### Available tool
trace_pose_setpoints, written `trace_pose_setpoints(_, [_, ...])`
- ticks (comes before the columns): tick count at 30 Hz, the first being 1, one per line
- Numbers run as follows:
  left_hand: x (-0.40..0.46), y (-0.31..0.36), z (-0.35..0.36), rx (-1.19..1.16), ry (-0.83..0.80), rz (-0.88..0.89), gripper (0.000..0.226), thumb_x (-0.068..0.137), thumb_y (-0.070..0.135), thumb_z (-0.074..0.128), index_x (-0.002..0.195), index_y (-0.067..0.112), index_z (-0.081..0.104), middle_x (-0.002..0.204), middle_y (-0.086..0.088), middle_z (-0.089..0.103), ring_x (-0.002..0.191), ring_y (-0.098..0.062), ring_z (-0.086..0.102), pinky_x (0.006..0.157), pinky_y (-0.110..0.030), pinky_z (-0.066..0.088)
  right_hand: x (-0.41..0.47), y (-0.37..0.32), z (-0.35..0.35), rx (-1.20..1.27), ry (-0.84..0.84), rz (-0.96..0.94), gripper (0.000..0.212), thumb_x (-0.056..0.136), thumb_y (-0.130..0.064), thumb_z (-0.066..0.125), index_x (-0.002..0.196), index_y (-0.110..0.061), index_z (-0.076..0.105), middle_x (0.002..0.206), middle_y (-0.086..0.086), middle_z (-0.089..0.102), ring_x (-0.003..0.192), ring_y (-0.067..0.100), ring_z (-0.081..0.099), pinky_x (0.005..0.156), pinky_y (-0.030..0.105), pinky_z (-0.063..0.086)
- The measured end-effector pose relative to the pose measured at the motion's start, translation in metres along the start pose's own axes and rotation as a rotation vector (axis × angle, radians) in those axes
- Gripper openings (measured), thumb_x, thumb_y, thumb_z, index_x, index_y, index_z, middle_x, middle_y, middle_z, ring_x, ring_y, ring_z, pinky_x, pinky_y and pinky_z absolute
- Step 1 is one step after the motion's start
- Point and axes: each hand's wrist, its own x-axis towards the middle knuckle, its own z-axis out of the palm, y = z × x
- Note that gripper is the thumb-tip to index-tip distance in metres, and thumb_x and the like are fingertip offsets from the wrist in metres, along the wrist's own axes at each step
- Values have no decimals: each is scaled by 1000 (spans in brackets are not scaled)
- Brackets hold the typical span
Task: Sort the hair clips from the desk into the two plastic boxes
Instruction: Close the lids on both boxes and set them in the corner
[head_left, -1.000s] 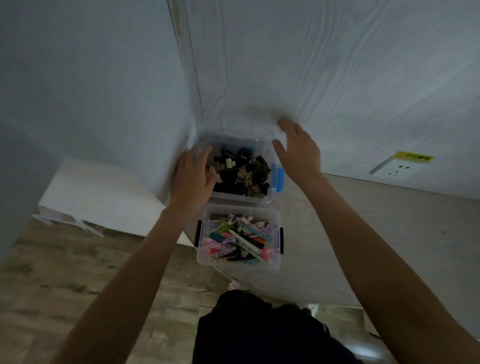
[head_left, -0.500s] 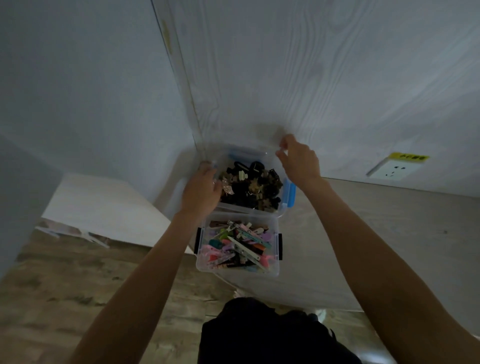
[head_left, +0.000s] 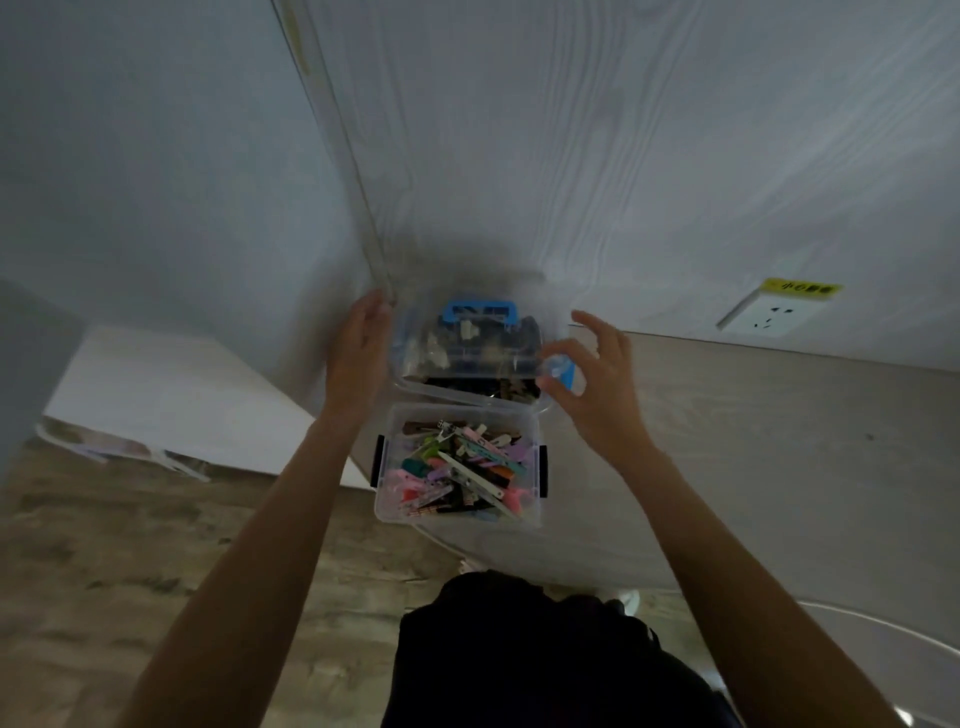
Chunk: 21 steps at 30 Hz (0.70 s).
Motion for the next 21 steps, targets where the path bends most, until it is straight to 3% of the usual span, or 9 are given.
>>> trace_pose_setpoints(3, [3, -10, 4, 181, -105, -18, 45, 92, 28, 53, 135, 18, 44, 132, -6, 53, 117, -18, 51, 98, -37, 45, -10, -3, 15, 259, -167, 168, 18, 80, -18, 70, 96, -20, 63, 149, 11, 27, 140, 25, 22, 110, 33, 24])
trace_pose_setpoints(6, [4, -20, 3, 312, -126, 31, 49, 87, 21, 59, 134, 18, 43, 129, -11, 54, 113, -26, 54, 93, -47, 49, -12, -10, 16, 332, -130, 236, 7, 85, -18, 64, 91, -15, 65, 143, 12, 36, 138, 21, 29, 99, 21, 27])
trace_pose_setpoints(9, [1, -20, 4, 296, -103, 79, 47, 89, 21, 58, 133, 20, 45, 122, -10, 59, 109, -25, 57, 92, -45, 50, -11, -13, 16, 218, -27, 290, 14, 88, -21, 60, 92, -11, 68, 130, 11, 48, 122, 20, 45, 88, 14, 28])
trace_pose_setpoints(13, [1, -20, 7, 278, -69, 86, 41, 88, 18, 60, 127, 16, 52, 116, -11, 63, 104, -25, 59, 93, -41, 49, -11, -17, 20, 201, 15, 368, 15, 87, -26, 61, 94, -14, 67, 123, 6, 49, 94, 13, 54, 81, 29, 48])
trace_pose_setpoints(15, [1, -20, 9, 260, -71, 74, 41, 87, 16, 61, 127, 13, 53, 117, -13, 62, 105, -26, 59, 93, -41, 48, -11, -17, 21, 201, 31, 370, 19, 85, -23, 64, 102, -16, 63, 120, 7, 49, 86, 14, 55, 80, 35, 53])
trace_pose_setpoints(18, [2, -21, 7, 265, -81, 73, 41, 86, 16, 62, 126, 11, 54, 118, -14, 62, 105, -27, 59, 94, -41, 48, -4, -13, 19, 248, -38, 385, 48, 82, -16, 65, 128, -19, 50, 120, 11, 47, 90, 20, 56, 76, 27, 48])
trace_pose_setpoints(21, [3, -24, 5, 332, -87, 102, 37, 87, 16, 61, 123, 10, 57, 120, -12, 62, 105, -27, 59, 93, -37, 47, 2, -11, 19, -13, -109, 350, 56, 86, -23, 57, 139, -24, 38, 129, 9, 42, 107, 25, 49, 81, 34, 44])
